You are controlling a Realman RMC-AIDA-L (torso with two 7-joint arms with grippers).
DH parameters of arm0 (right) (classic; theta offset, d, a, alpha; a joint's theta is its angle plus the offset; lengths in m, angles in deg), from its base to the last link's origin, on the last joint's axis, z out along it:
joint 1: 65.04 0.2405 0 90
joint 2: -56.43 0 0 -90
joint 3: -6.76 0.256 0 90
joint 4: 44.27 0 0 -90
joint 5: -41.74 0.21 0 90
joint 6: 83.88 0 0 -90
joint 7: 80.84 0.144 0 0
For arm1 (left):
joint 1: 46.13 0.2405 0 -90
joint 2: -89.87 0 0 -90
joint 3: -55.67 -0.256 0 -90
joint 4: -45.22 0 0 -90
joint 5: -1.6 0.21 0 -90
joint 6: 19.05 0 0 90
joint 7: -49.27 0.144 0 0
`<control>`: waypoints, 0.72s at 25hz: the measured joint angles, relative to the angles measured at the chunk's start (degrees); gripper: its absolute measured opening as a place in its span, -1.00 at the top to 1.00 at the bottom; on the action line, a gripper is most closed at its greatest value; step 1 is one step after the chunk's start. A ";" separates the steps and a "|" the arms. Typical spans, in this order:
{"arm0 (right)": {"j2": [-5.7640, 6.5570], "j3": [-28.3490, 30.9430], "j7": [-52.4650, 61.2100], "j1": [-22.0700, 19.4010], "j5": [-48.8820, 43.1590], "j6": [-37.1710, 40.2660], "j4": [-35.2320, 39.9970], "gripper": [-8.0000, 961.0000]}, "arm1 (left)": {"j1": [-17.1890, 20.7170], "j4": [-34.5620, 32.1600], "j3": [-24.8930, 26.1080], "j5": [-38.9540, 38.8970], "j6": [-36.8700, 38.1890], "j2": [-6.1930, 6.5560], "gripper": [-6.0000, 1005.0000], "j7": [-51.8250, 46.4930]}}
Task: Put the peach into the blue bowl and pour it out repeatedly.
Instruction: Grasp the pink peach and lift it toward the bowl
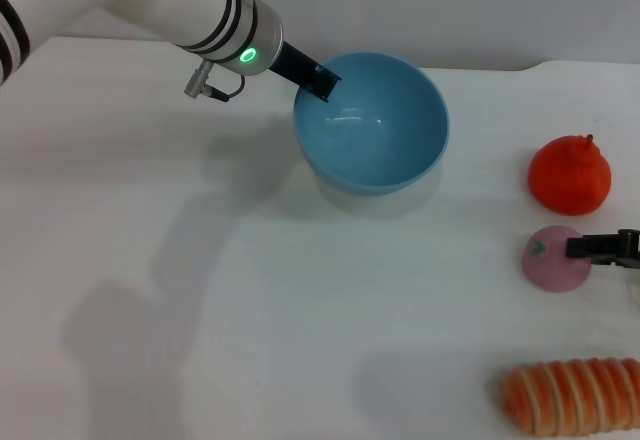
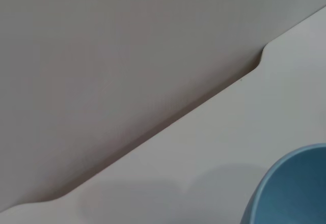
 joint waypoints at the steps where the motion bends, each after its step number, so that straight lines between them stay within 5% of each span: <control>1: -0.02 -0.01 -0.21 0.00 0.02 -0.17 0.00 0.16 | 0.07 -0.02 -0.01 -0.04 0.00 0.00 0.99 0.00; 7: -0.23 -0.37 -1.97 0.18 0.18 -0.84 -0.25 0.18 | 0.38 -0.02 -0.03 -0.09 0.00 0.01 0.99 -0.01; 18: -0.27 -0.57 -7.39 -1.13 11.76 4.06 4.78 0.91 | 0.45 0.01 -0.03 -0.07 -0.24 0.02 0.99 -0.01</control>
